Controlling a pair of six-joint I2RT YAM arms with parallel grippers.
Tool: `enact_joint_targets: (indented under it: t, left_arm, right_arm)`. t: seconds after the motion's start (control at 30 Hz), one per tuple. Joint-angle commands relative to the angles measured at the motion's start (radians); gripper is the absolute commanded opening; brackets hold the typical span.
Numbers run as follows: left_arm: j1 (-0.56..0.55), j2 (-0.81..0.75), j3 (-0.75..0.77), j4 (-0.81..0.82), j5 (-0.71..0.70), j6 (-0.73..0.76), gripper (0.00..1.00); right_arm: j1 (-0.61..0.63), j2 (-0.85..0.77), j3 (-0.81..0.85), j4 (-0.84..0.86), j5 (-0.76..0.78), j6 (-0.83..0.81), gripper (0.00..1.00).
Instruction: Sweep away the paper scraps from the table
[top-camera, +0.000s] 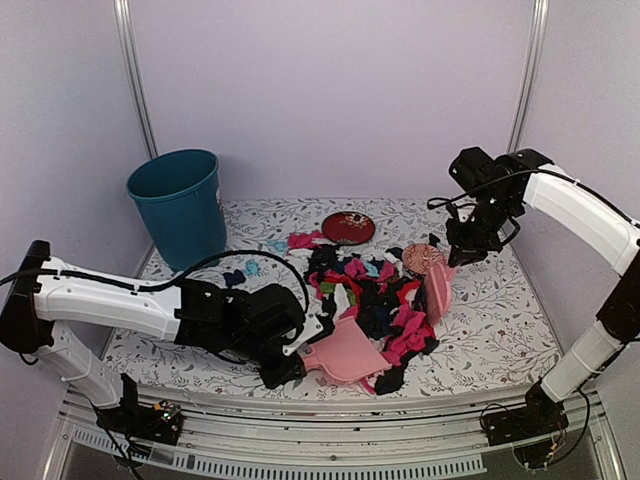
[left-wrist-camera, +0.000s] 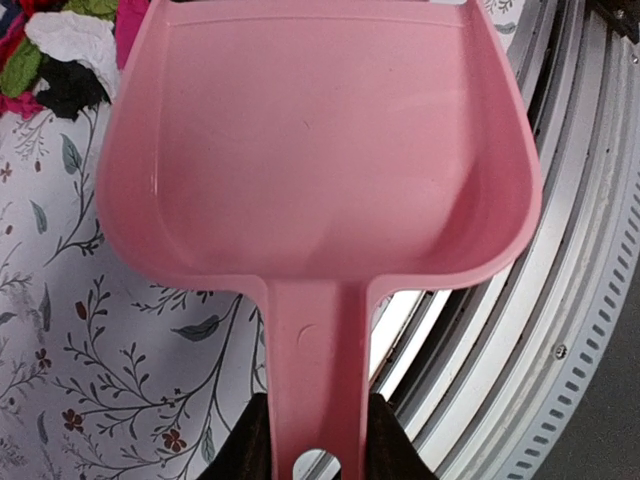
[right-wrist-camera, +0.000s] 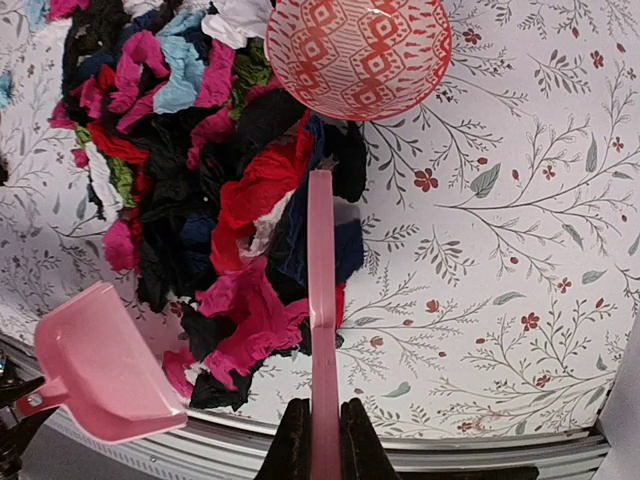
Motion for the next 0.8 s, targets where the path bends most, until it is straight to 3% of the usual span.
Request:
enact_joint_targets:
  t: [0.0, 0.17, 0.43, 0.77]
  left_arm:
    - [-0.012, -0.026, -0.030, 0.025, -0.009, -0.025, 0.23]
    - [-0.013, -0.049, -0.041, 0.022, -0.015, -0.031, 0.23]
    - [-0.013, -0.074, -0.051, 0.001, -0.029, -0.036, 0.23]
    - [-0.011, -0.097, -0.043, -0.034, -0.051, -0.056, 0.23]
  right_arm:
    - [-0.038, -0.071, 0.069, -0.078, -0.072, 0.069, 0.02]
    - [-0.073, -0.046, 0.089, -0.075, 0.001, 0.066, 0.02]
    - [-0.142, 0.056, 0.378, -0.008, 0.041, 0.031, 0.02]
    - [-0.275, 0.196, 0.385, 0.380, -0.026, 0.015, 0.01]
